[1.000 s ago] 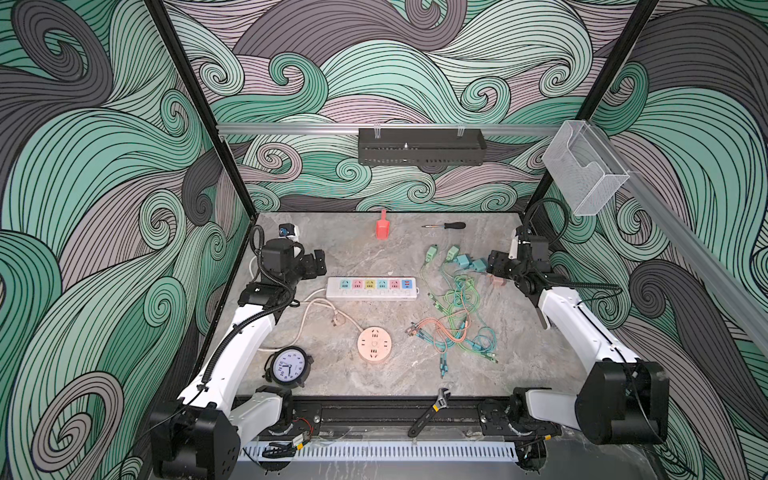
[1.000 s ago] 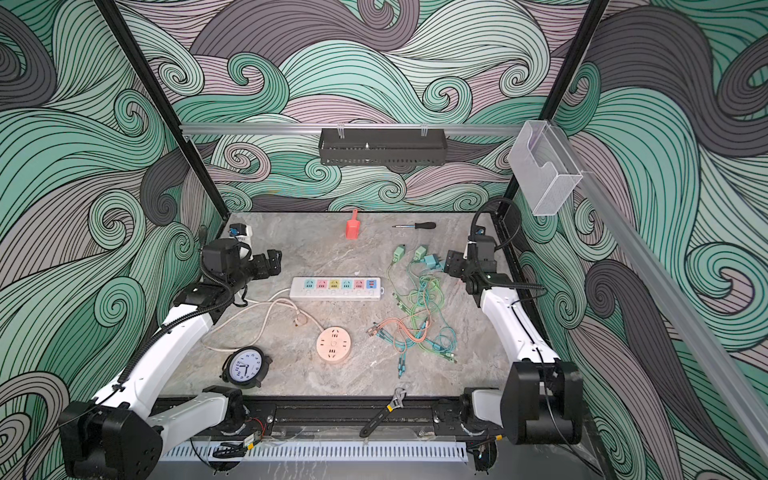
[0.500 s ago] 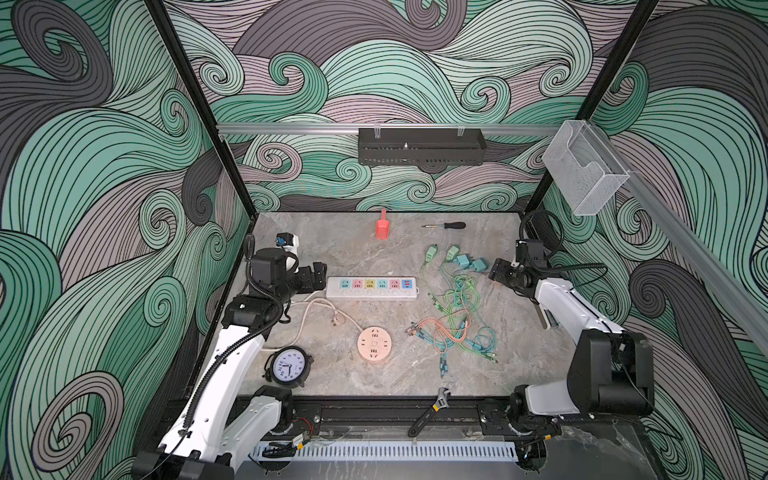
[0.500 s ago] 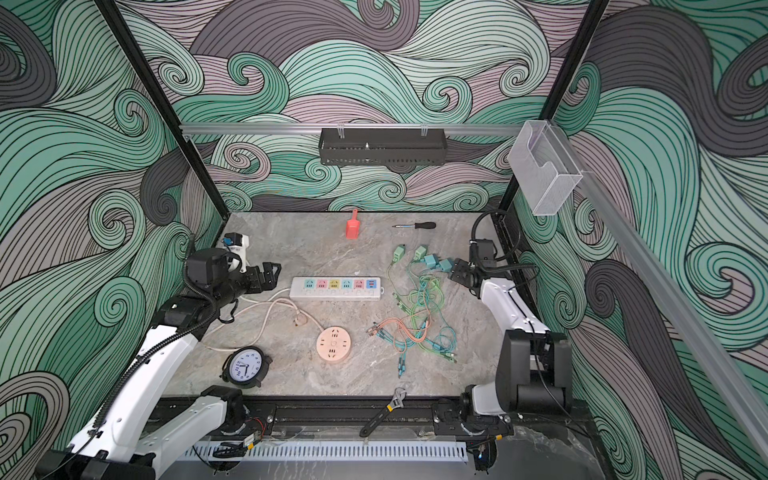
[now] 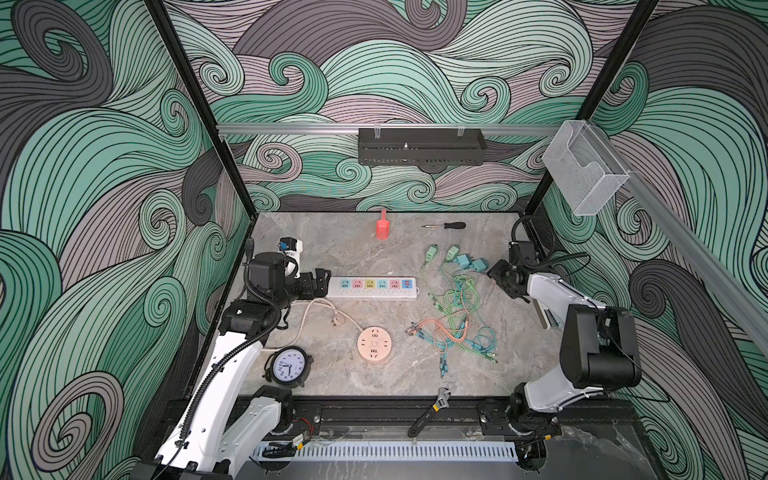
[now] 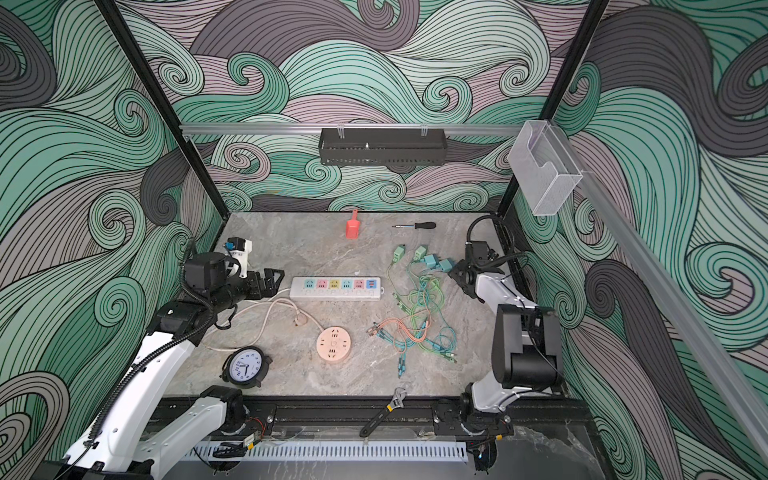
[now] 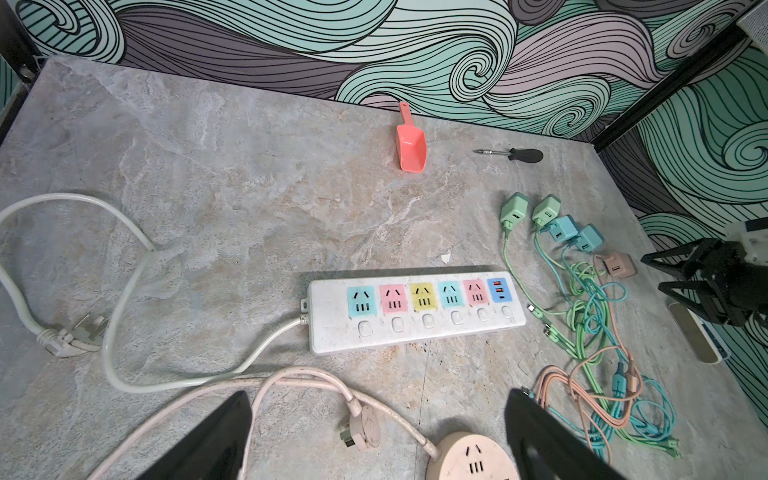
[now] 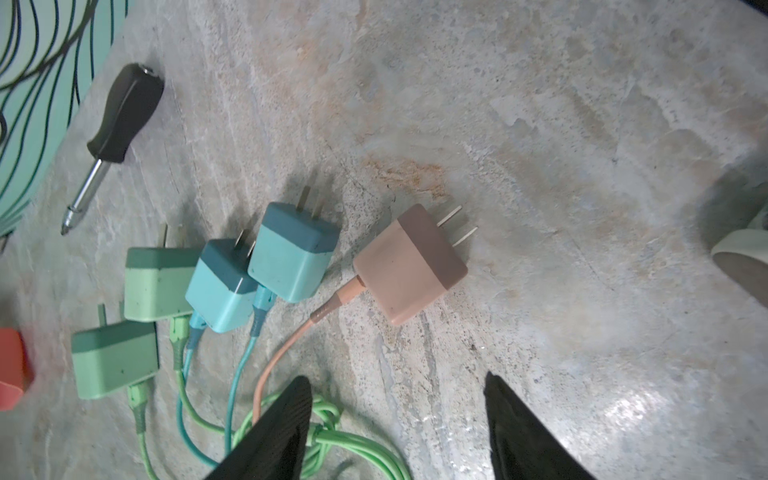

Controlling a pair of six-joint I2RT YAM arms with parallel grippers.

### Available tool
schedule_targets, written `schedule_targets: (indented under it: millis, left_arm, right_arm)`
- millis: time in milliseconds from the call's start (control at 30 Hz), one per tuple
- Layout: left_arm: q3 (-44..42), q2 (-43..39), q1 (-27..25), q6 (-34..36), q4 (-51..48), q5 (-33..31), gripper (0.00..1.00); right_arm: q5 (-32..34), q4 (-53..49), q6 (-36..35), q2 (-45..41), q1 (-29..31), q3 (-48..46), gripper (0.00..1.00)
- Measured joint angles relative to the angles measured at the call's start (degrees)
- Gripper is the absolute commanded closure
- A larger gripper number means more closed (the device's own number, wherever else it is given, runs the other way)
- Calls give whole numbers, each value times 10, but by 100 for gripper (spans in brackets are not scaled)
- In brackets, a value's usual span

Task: Insert the plug
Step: 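Move the right gripper down over the pink charger plug while the left arm rises, then close the right gripper on the pink charger plug and lift it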

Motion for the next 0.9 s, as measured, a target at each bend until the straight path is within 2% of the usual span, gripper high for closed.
schedule_targets:
  millis: [333,900]
  left_arm:
    - [0,0,0,15,-15,16,3]
    - [4,0,0,14,-14,35,4]
  right_arm:
    - [-4,14,115,59,-9,14,34]
    - [-16,21,199,126,-19,63,30]
